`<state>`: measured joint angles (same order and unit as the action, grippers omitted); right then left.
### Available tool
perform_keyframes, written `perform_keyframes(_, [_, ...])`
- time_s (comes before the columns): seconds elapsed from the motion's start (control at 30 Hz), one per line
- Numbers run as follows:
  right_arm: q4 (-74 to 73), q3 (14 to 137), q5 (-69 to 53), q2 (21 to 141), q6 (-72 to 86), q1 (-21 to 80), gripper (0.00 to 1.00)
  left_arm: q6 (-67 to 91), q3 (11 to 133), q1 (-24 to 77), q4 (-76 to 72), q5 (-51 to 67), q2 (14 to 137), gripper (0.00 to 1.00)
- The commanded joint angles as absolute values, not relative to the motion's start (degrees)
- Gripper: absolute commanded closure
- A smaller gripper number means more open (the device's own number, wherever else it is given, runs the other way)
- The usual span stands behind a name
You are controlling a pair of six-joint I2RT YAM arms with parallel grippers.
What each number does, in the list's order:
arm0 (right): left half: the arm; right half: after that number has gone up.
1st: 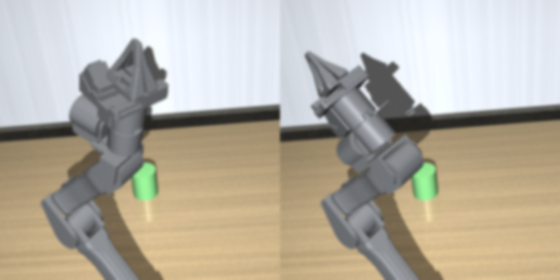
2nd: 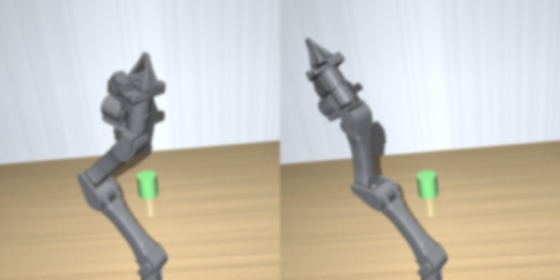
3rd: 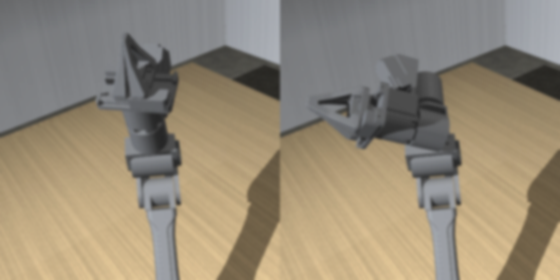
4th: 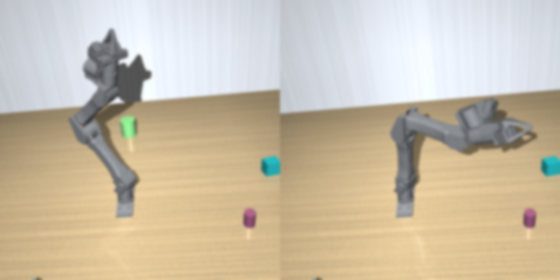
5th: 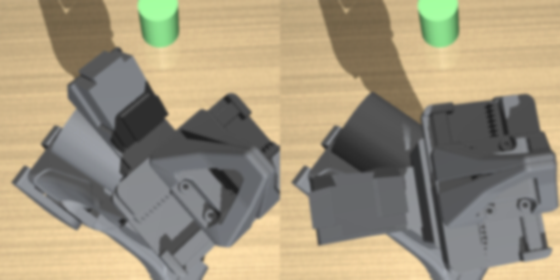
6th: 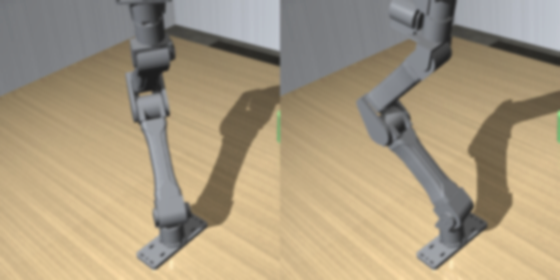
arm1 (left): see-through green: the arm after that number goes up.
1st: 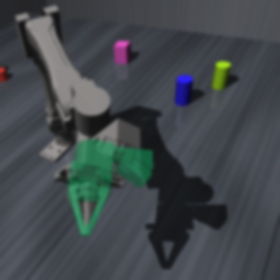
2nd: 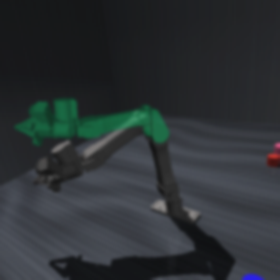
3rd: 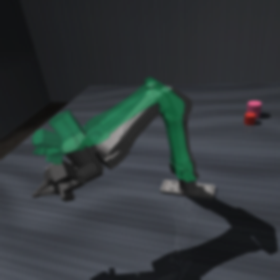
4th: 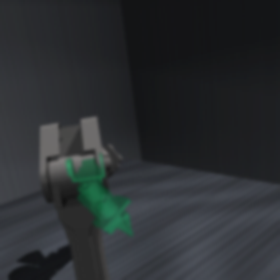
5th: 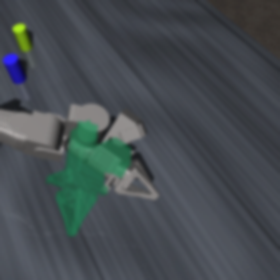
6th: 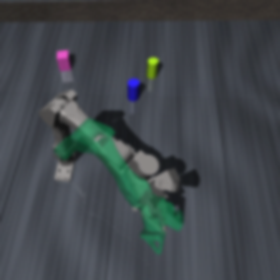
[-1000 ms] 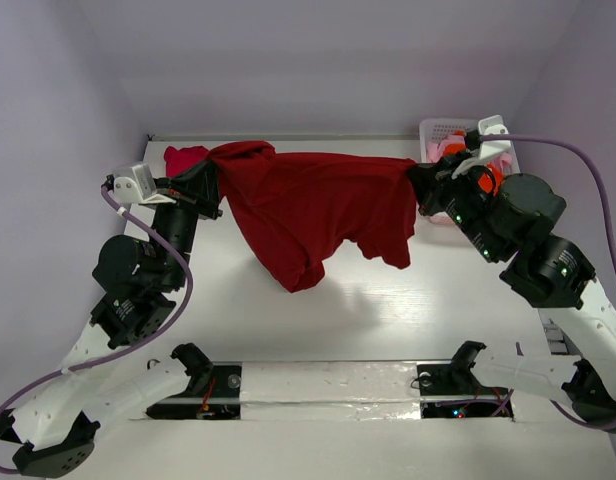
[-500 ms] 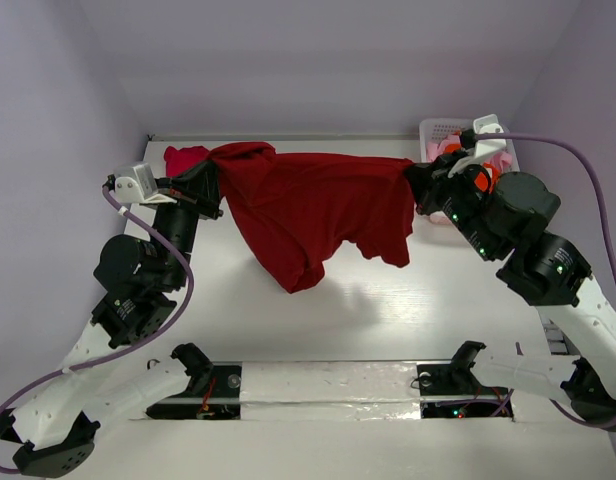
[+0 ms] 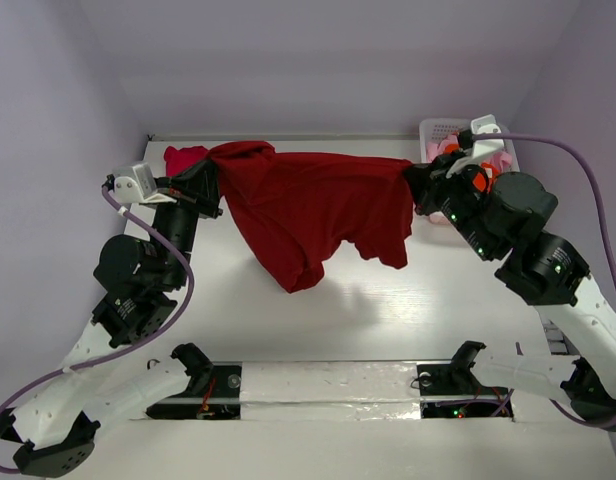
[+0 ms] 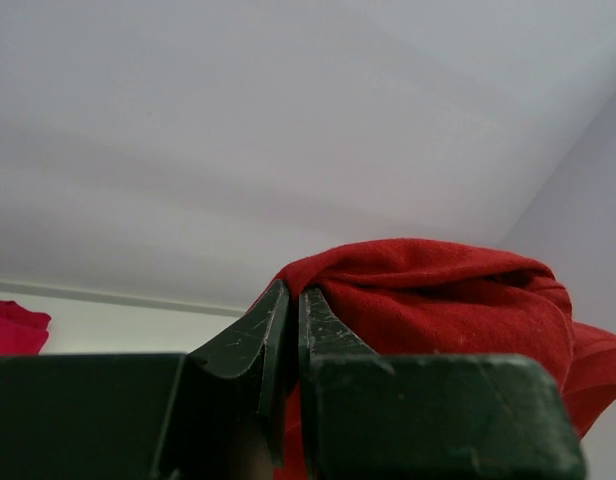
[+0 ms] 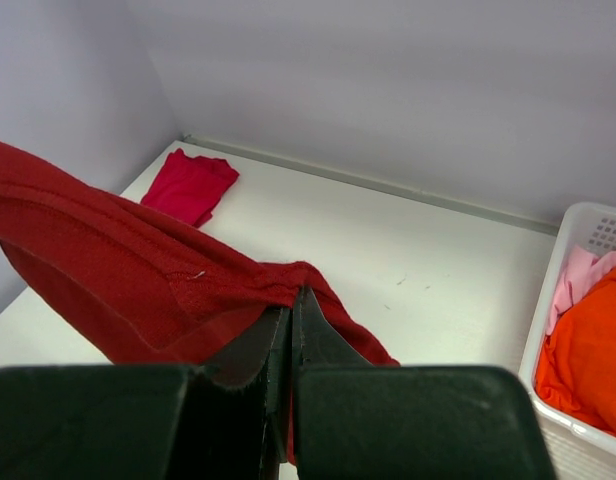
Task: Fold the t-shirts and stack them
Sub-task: Flatten the tshirt out
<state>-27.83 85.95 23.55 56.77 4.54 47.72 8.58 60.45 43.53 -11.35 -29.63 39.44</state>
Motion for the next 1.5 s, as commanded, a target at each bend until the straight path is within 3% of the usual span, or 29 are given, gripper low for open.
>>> perform_keyframes(0.0, [-25.49,86.13,25.84,56.34,4.04,47.37,1.0,6.5,61.0,42.89,-18.71,-32.43,39.2,1.0])
perform_keyframes(0.33, [-25.58,81.31,23.47,55.2,7.03,47.37,1.0,7.12,66.97,42.89,-19.77,-23.47,51.5,1.0])
perform_keyframes(1.27, [-22.41,68.99,17.84,55.72,13.09,47.37,1.0,5.01,68.91,42.89,-22.32,-21.97,54.14,1.0])
perform_keyframes(1.3, [-22.41,68.99,18.1,56.24,13.18,47.37,0.88,5.01,68.91,42.89,-22.15,-21.97,54.05,1.0])
perform_keyframes(1.33, [-22.24,68.91,18.45,56.25,13.01,47.37,0.61,4.92,68.73,42.89,-22.24,-21.97,53.88,1.0])
perform_keyframes(1.43, [-21.27,68.64,21.08,55.99,12.05,47.37,0.34,4.92,68.12,42.89,-22.41,-21.88,53.44,1.0])
perform_keyframes(1.47, [-20.92,68.73,23.01,55.99,11.61,47.37,0.31,4.92,67.85,42.89,-22.5,-21.62,53.35,1.0])
